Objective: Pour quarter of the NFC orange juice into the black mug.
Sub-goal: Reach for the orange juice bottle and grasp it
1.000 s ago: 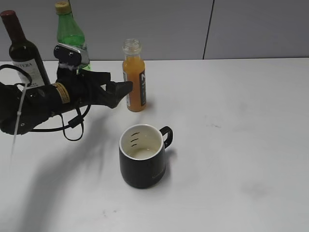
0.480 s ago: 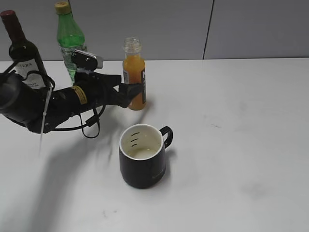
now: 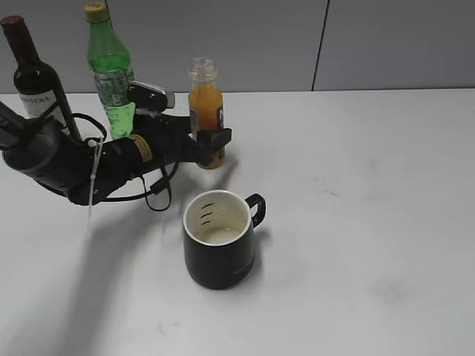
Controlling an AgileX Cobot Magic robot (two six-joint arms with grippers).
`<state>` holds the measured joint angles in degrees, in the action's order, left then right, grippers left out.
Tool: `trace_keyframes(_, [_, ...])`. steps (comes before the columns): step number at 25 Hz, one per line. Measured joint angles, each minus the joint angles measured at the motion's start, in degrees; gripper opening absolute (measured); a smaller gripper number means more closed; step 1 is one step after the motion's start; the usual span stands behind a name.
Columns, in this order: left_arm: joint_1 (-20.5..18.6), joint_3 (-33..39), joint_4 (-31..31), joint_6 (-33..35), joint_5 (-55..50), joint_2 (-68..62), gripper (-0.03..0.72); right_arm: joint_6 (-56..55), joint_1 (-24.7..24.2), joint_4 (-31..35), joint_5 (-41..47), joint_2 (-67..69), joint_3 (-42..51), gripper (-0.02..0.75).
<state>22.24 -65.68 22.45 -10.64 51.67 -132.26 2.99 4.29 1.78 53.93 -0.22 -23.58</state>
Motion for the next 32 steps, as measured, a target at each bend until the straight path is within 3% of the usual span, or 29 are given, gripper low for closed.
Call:
trace_keyframes(17, [0.75, -6.85, -0.44, 0.47, -2.46, -3.86, 0.604, 0.00, 0.00, 0.00, 0.00, 0.00, 0.00, 0.498])
trace_keyframes(24, [0.80, -6.89, -0.44, 0.80, -2.91, -4.07, 0.469, 0.00, 0.00, 0.00, 0.00, 0.00, 0.00, 0.498])
trace_keyframes(32, [0.80, -6.89, 0.45, 0.93, -2.74, -4.11, 0.470, 0.00, 0.00, 0.00, 0.00, 0.00, 0.00, 0.498])
